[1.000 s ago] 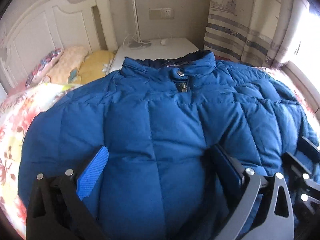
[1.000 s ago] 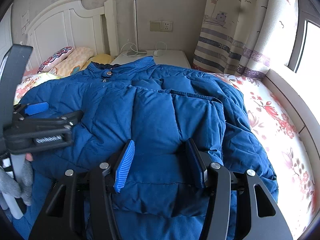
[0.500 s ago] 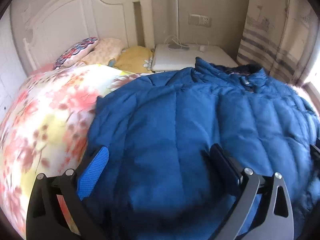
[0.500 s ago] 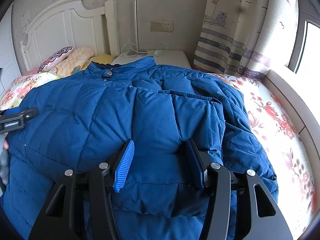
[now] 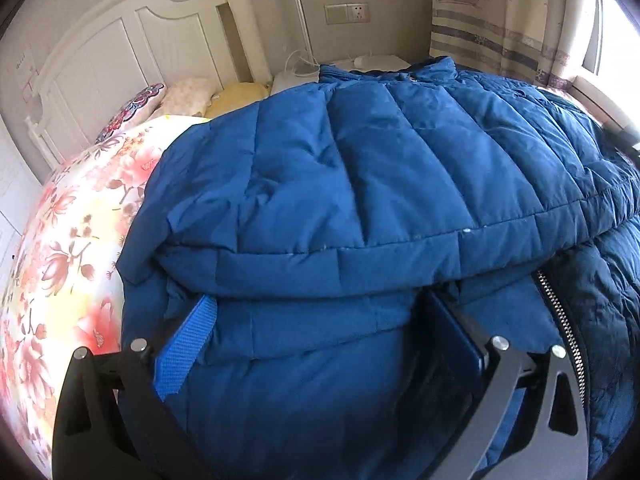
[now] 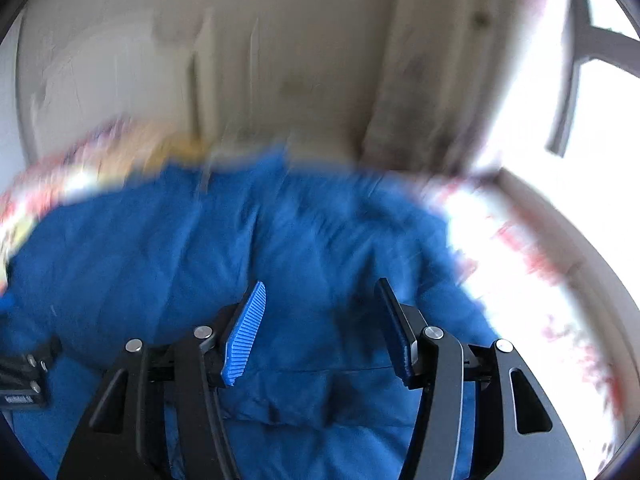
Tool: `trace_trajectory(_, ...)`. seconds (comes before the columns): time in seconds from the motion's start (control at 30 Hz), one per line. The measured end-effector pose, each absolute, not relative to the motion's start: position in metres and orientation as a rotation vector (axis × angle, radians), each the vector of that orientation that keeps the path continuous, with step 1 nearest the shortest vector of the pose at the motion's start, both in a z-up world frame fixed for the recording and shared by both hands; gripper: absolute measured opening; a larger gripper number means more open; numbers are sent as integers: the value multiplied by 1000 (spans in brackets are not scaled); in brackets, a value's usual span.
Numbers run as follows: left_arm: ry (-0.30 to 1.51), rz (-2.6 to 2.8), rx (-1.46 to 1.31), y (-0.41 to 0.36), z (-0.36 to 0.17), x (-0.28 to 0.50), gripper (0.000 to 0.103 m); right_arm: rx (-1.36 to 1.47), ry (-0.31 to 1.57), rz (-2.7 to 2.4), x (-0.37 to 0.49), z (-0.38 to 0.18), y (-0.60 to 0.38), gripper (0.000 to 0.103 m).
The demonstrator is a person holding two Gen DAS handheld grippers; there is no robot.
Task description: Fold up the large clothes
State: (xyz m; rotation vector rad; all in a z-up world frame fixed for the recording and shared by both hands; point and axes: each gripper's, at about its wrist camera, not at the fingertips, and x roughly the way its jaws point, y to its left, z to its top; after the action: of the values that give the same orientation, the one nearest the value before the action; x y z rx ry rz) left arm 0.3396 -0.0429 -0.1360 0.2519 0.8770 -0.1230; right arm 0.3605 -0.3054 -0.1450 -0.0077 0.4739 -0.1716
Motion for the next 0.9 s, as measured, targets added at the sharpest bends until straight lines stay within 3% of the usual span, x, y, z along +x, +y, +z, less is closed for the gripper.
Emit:
trace_trajectory(0.07, 876, -125, 248, -43, -136, 339, 101, -29, 397, -123, 345, -141, -298, 54)
trace_trajectory(0.2, 876, -126, 245, -42, -136, 338, 101, -140, 698, -61, 384, -169, -276, 64)
trace_trajectory(0.3, 879, -132, 235, -40, -136, 340, 101, -125, 736, -49, 391, -172, -280, 65)
trace_trajectory(0.43, 878, -134, 229, -38, -135, 341, 101, -43, 636, -80, 356, -157, -282, 62)
trace_trajectory(0.7, 876, -136, 221, -36, -135, 341, 101, -30, 781, -45, 358, -177, -292, 80)
trace_trajectory(0.9, 863, -150, 150, -28, -122, 324, 99, 43, 672, -26, 321, -159, -296, 80)
